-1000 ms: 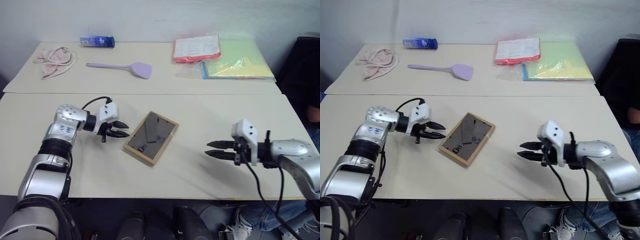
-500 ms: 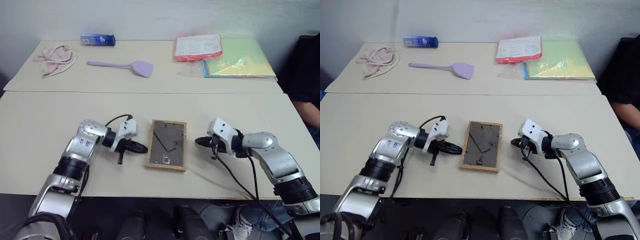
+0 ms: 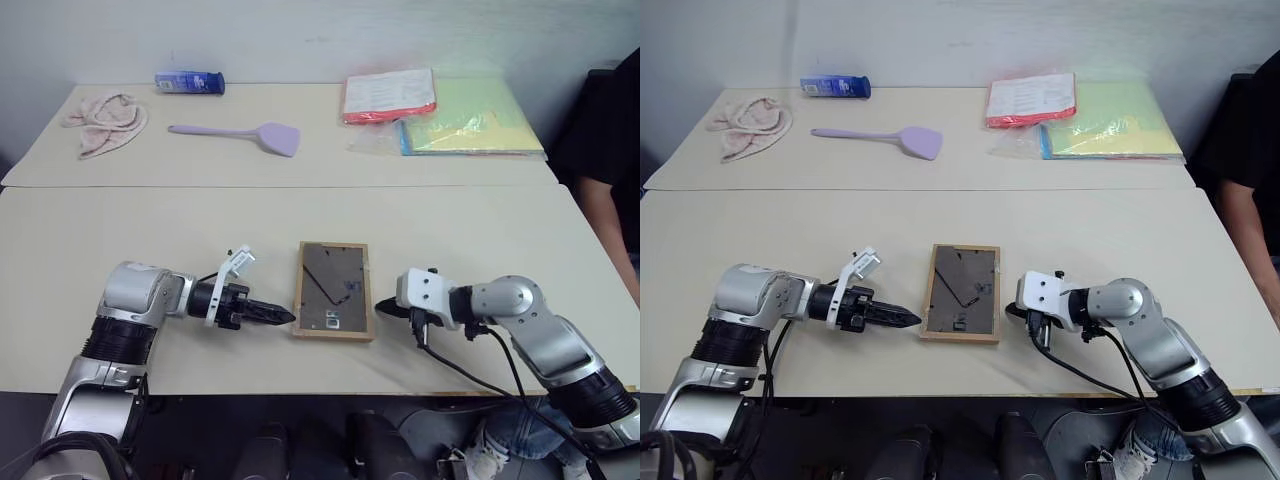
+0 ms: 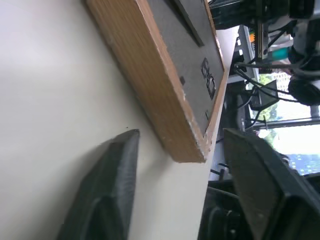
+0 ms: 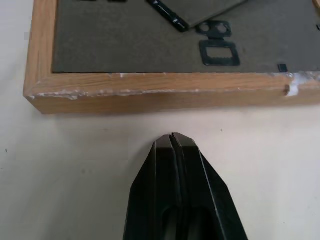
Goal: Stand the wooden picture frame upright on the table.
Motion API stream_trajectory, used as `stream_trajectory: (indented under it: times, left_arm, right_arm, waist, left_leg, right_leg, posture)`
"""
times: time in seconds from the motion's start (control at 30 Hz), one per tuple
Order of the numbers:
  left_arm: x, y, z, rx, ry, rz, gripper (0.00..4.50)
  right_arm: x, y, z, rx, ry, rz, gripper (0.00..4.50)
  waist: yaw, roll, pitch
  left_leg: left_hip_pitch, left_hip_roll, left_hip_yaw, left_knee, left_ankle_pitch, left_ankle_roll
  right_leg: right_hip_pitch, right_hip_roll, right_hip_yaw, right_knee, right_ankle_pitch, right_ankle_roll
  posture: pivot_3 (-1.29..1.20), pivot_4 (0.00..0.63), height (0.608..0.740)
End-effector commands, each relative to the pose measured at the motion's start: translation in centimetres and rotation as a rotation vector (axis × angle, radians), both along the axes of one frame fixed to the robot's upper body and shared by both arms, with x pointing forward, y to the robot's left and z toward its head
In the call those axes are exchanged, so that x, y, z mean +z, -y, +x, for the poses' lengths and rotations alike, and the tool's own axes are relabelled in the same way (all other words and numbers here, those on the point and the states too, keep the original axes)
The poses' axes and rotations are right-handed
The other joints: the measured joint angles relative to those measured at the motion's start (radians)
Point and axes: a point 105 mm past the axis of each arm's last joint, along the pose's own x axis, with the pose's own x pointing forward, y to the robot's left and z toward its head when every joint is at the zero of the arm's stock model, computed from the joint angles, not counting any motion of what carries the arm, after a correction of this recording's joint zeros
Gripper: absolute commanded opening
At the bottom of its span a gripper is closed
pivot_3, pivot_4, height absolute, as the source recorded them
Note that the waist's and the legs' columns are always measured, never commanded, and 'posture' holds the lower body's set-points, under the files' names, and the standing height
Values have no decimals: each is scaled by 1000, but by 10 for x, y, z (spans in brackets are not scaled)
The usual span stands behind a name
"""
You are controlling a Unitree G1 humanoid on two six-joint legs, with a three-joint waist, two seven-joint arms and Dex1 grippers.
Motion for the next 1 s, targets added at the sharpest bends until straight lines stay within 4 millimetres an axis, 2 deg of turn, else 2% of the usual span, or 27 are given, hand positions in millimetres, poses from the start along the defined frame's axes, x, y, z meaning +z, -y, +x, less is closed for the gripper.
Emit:
stream_trajectory:
  times: [0.03,0.1,0.13,0.27,0.47,0.67,0.7,0.87,0.9,1.0]
  left_arm:
    - [-6,18,-3,-15,-47,9,3788]
    - [-12,26,-2,-11,-69,22,4397]
    - [-16,31,1,2,-78,27,4454]
    - [-21,45,9,35,-74,20,4454]
    - [-16,49,15,62,-62,-25,4454]
    - [4,41,14,53,-45,-112,3161]
    - [8,40,13,42,-34,-124,2747]
    - [20,34,8,1,1,-162,1303]
    - [25,34,9,-9,14,-182,1244]
    - [41,37,10,-39,55,-246,1244]
  right_arm:
    - [-14,-12,-6,50,-5,-31,0]
    - [-15,-14,-6,55,-1,-32,0]
    - [-15,-15,-6,55,-1,-29,0]
    - [-15,-14,-5,47,-2,-26,0]
    - [-15,-8,-7,33,-5,-33,0]
    - [-11,6,-11,3,1,-40,0]
    - [-8,9,-13,-5,0,-30,0]
    - [8,21,-22,-47,-2,36,0]
    - [16,22,-23,-69,-13,76,0]
    - [41,26,-29,-109,-75,199,563]
  waist:
    - [1,0,-1]
    - [3,1,-3]
    - [4,1,-3]
    - [16,1,-4]
    - [19,0,-5]
    - [16,0,-5]
    - [16,0,-5]
    - [16,0,-4]
    - [16,0,-4]
    - [16,2,-2]
  left_leg:
    - [1,0,0,0,0,0]
    - [5,0,-1,0,0,0]
    - [8,0,-1,-1,0,0]
    - [24,0,-2,-3,-2,2]
    - [24,-1,-4,-2,-2,1]
    - [22,-1,-5,-2,-2,0]
    - [21,-1,-5,-2,-2,0]
    - [20,0,-5,-3,-2,0]
    - [20,0,-5,-3,-2,0]
    - [19,0,-5,-3,-2,0]
  right_leg:
    - [1,0,0,-1,0,0]
    - [6,0,-1,-5,0,0]
    - [10,0,-1,-6,0,0]
    - [27,0,-3,-12,0,0]
    - [30,-2,-5,-13,0,0]
    - [28,-2,-6,-13,0,0]
    - [27,-2,-6,-13,0,0]
    - [26,-2,-5,-14,0,0]
    - [26,-2,-6,-14,0,0]
    - [26,-2,-5,-14,0,0]
  posture:
    - [0,150,740]
    - [0,150,740]
    - [0,150,740]
    - [0,150,740]
    - [0,150,740]
    - [0,150,740]
    - [0,150,740]
    - [0,150,740]
    - [0,150,740]
    - [0,150,740]
